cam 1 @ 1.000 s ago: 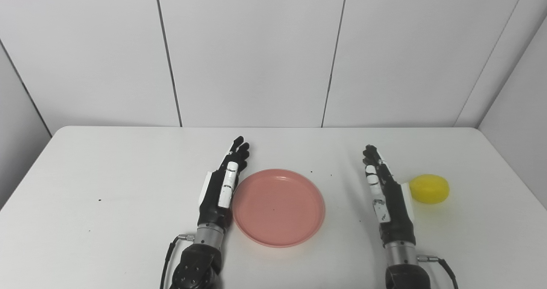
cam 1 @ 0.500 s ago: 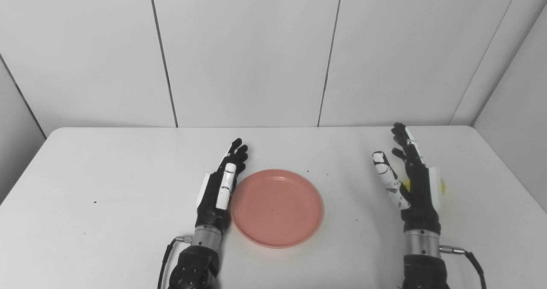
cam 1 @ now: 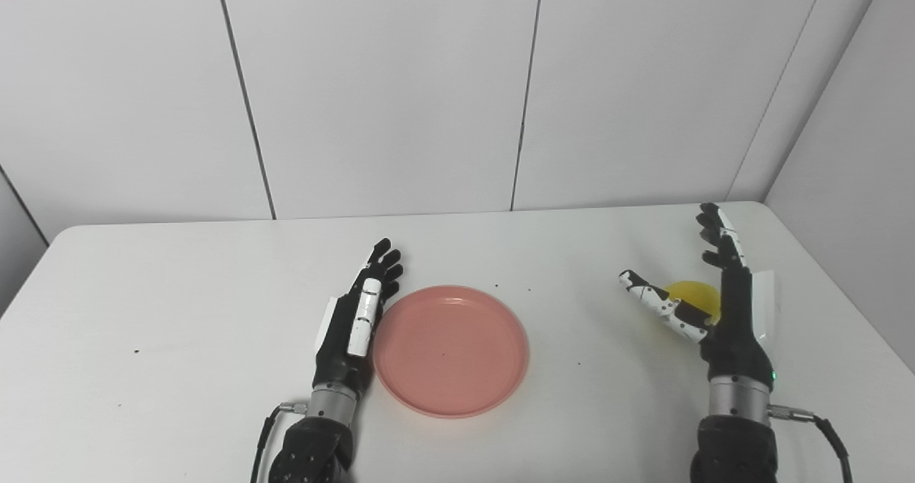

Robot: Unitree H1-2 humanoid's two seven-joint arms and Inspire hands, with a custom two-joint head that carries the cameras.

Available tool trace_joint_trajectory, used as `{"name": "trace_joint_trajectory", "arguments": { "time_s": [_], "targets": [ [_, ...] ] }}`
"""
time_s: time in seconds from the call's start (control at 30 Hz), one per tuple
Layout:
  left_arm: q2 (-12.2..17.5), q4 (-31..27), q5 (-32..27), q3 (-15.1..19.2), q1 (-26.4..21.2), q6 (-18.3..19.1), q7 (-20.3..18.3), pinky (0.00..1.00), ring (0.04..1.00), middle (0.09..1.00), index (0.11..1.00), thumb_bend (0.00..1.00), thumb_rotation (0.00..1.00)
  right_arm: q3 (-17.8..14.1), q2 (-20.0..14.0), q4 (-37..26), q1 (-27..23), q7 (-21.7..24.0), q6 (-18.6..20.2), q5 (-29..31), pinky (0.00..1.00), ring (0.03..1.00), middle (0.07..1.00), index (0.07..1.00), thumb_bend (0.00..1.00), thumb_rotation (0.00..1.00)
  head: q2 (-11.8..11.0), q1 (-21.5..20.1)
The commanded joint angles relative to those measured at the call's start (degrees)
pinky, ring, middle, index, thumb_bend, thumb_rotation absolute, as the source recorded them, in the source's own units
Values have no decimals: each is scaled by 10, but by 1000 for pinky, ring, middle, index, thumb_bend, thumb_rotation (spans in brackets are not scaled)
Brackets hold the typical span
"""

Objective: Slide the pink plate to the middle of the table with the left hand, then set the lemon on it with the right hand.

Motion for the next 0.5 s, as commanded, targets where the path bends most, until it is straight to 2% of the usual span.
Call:
{"name": "trace_joint_trajectory", "arguments": {
  "time_s": [0.0,0.2,0.47],
  "targets": [
    [15,29,-10,4,38,-5,-11,923,917,921,916,601,1000,-4,-8,-22,-8,-10,14,-20,763,843,865,873,768,340,1,-7],
    [24,26,-10,7,39,6,-20,941,924,924,922,620,1000,-7,-11,-16,-9,-14,39,-45,726,833,865,869,793,341,0,-25],
    [38,33,-4,8,35,-7,-20,908,912,912,912,632,1000,-12,-18,1,-8,-18,61,-62,704,835,882,882,797,347,2,-47]
  ]
}}
